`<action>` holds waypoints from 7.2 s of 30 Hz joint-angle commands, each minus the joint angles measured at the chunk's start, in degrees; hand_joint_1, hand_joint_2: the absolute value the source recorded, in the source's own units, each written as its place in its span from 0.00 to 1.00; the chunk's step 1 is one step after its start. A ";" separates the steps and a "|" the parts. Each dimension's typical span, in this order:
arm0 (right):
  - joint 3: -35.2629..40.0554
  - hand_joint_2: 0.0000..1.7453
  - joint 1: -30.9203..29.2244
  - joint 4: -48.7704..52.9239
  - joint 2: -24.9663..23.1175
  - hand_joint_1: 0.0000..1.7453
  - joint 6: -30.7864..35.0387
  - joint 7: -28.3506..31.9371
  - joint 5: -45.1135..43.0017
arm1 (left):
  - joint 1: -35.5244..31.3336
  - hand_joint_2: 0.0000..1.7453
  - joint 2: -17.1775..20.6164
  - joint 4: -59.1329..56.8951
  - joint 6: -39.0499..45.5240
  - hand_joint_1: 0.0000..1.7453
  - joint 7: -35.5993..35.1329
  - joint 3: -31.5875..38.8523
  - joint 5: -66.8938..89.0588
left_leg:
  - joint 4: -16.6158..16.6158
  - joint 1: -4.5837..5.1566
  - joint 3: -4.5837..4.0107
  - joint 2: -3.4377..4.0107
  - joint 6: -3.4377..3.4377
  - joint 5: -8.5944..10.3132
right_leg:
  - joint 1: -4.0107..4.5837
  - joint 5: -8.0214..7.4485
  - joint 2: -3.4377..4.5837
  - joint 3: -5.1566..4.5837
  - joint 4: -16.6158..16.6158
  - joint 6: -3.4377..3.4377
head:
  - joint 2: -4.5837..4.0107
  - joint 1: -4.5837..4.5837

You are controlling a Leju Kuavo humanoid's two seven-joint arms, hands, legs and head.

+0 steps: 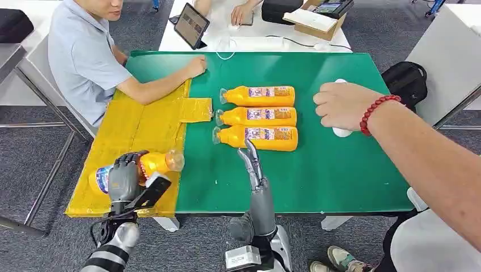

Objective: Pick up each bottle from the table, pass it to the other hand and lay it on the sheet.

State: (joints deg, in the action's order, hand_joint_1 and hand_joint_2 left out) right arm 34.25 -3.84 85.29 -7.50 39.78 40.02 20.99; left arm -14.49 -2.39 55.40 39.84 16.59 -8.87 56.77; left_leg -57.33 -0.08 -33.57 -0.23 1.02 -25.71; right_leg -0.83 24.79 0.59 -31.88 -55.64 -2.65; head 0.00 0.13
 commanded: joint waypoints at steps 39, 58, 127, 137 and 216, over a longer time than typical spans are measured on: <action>-1.86 0.00 -0.70 -9.23 0.32 0.00 0.22 -0.02 2.35 | -0.65 1.00 -6.93 6.71 -26.30 0.00 16.87 1.18 -44.50 | 0.03 0.14 0.93 -0.70 0.00 0.10 | -0.10 0.19 -0.85 1.13 0.02 0.10 | 0.00 0.00; -26.18 1.00 -12.68 -35.42 11.37 0.00 0.22 -12.93 33.08 | 22.55 1.00 -6.01 45.97 -15.52 0.00 22.76 -3.48 -64.55 | -0.03 0.28 0.20 -0.59 0.07 0.02 | -0.25 0.18 -0.73 0.41 0.08 -0.01 | 0.00 0.00; -26.81 1.00 -13.72 -40.23 4.46 1.00 -27.78 -13.03 12.08 | 21.32 1.00 -6.86 32.61 -10.94 0.00 10.02 -11.09 -57.55 | 0.14 0.14 1.40 -0.06 0.01 -0.28 | -0.09 0.18 -0.18 0.76 0.25 0.03 | 0.00 -0.02; -22.08 1.00 -7.35 -21.05 1.37 1.00 -25.79 -16.06 -2.52 | 21.37 1.00 -1.41 23.95 -13.49 0.00 10.04 -20.82 -61.45 | 0.10 0.18 0.81 -0.05 0.03 -0.22 | -0.15 0.25 -0.17 0.81 0.10 0.01 | 0.00 0.02; -7.70 0.00 0.08 -17.37 -7.66 0.00 0.22 -0.02 -0.79 | 10.03 1.00 3.05 23.94 -7.15 0.97 6.13 -7.83 -66.84 | 0.07 0.10 0.23 -0.15 0.02 -0.16 | -0.09 0.25 -0.33 0.24 0.05 0.03 | 0.00 0.00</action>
State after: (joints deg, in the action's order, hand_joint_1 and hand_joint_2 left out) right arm 36.66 -9.70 56.54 -13.90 39.78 40.02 15.67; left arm 0.47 -6.98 87.58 30.62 23.28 -21.88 -24.93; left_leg -57.34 0.06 -33.48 -0.28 1.15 -25.89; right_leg -0.97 25.00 0.41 -31.80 -55.63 -2.75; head 0.00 0.13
